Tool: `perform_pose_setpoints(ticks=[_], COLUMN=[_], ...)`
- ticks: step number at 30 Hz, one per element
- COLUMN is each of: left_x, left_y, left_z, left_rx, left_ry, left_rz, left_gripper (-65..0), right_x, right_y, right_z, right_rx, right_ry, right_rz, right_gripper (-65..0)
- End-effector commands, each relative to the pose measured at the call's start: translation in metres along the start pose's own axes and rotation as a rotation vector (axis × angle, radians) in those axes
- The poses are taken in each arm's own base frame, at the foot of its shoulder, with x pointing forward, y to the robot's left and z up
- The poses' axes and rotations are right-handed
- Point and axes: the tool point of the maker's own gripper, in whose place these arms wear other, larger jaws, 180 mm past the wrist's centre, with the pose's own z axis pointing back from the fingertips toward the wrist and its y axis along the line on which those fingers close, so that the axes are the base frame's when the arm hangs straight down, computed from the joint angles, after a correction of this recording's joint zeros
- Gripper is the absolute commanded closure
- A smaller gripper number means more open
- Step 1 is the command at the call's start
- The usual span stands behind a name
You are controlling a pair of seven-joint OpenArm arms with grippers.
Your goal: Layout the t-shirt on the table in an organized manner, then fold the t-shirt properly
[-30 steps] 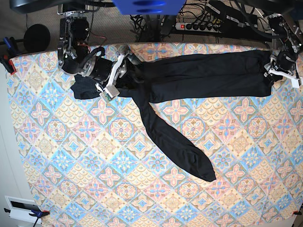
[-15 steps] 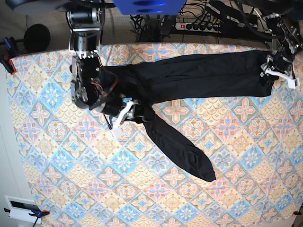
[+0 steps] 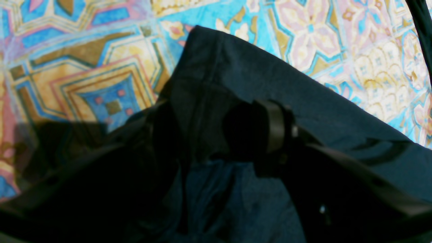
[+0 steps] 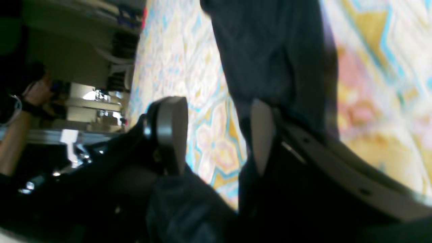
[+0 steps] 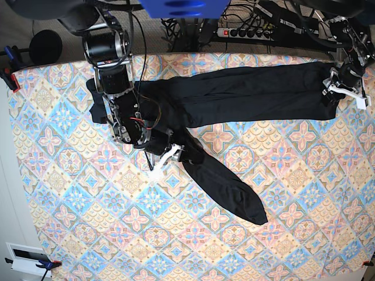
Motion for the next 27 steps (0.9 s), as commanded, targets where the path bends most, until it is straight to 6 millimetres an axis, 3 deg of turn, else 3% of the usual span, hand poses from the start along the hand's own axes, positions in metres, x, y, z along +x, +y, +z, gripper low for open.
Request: perform_pose_setpoints(ticks=[1,6,10,14,18,22,27], left_x=[0.017,0.017,0.017,0.017,0.017,0.017,0.024], left_y=[0.0,0.0,0.0,0.0,0.0,-0.001,-0.004], left_z=[0.005,0.005,0.005,0.005,0.005,0.005,0.003], left_rx=[-0.006,-0.006,-0.006,-0.006,-0.006,-0.007,-0.011], left_ry=[-0.045,-0.045,-0.045,-0.045,-0.045,-0.047,-0.06], left_rz=[-0.021,-0.021,-0.021,-0.021,-0.021,-0.021,-0.024], left_gripper=[-34.6,-34.6,-34.6,-34.6,-34.6,-34.6,-34.6], right_x=[0.011,0.013,0.029,0.054,0.066,0.078,0.07], right_y=[0.009,0.013,0.029,0.025,0.009,0.003,-0.034], right_z=[-0.005,-0.006,-0.005,0.012,0.027,0.028,0.037], right_rx=[0.023,0.029,0.043,-0.026,-0.096,-0.151,-0.363], right_ry=[-0.014,-0.011,-0.025,-0.061,-0.079,-0.088,-0.004], right_rz=[0.016,0.032,0.081,0.109,0.099,0.09,0.226], right_gripper=[-29.3,-29.3,-29.2,-29.3,-29.3,-29.3,-29.3])
